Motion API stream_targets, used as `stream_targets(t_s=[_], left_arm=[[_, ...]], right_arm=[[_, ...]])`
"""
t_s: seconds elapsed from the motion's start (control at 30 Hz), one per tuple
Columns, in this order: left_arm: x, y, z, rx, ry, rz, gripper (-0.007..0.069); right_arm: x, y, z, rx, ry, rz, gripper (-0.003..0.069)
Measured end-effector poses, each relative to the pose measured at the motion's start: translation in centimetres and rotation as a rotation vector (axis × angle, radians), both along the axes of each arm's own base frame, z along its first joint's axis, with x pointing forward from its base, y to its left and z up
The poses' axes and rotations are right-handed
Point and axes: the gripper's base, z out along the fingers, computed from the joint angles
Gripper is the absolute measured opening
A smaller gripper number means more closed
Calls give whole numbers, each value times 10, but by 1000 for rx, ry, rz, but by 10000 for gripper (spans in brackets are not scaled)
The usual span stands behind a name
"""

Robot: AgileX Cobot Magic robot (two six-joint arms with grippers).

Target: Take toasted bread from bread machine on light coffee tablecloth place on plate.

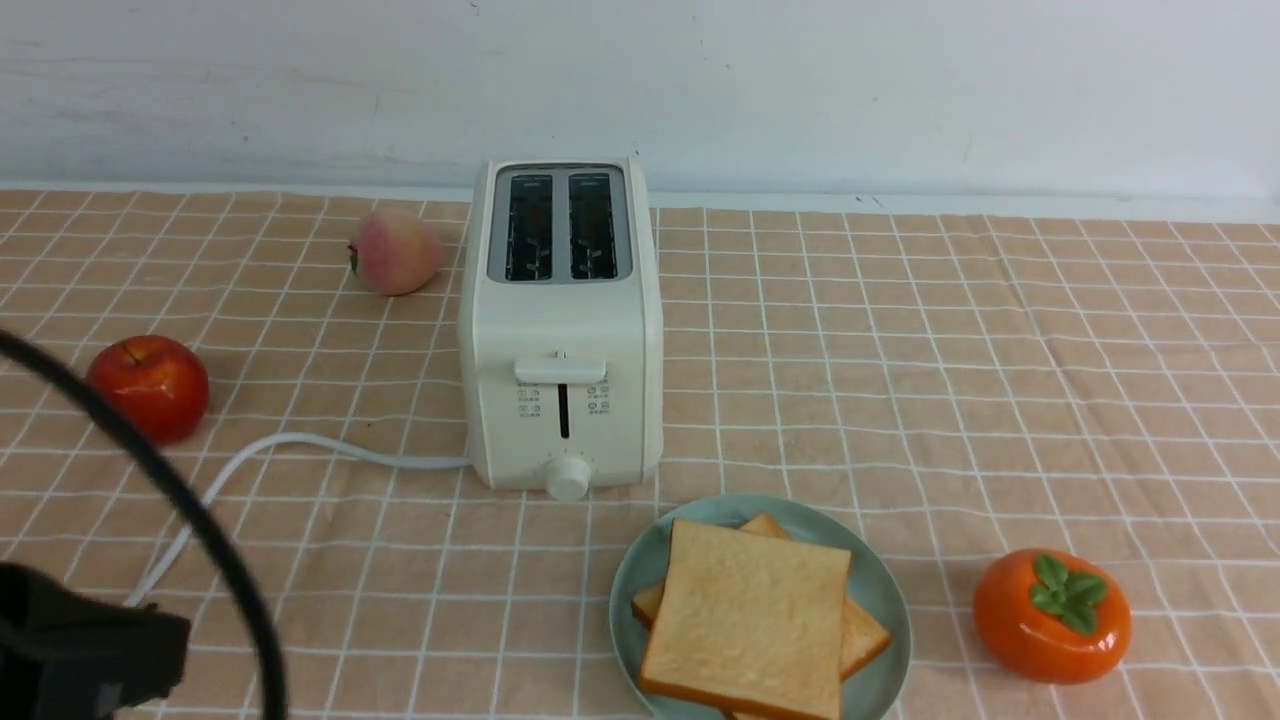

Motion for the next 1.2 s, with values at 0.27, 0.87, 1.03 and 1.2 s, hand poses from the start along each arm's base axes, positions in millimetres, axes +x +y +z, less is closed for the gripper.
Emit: stream_targets(t_s=[0.27, 0.87, 1.03, 1.2], left_arm=[[-57, 13, 2, -186, -26, 46, -14], [-72, 20, 15, -277, -229, 58, -14], [-71, 20, 15, -279, -235, 60, -14], [-71, 20, 15, -279, -235, 60, -14]], right_arm=[[-55, -17, -57, 100, -313, -41, -17], [-67, -21, -112, 36, -258, -38, -8], [-67, -21, -112, 37, -261, -39, -2], [-67, -21, -112, 37, -261, -39, 1]])
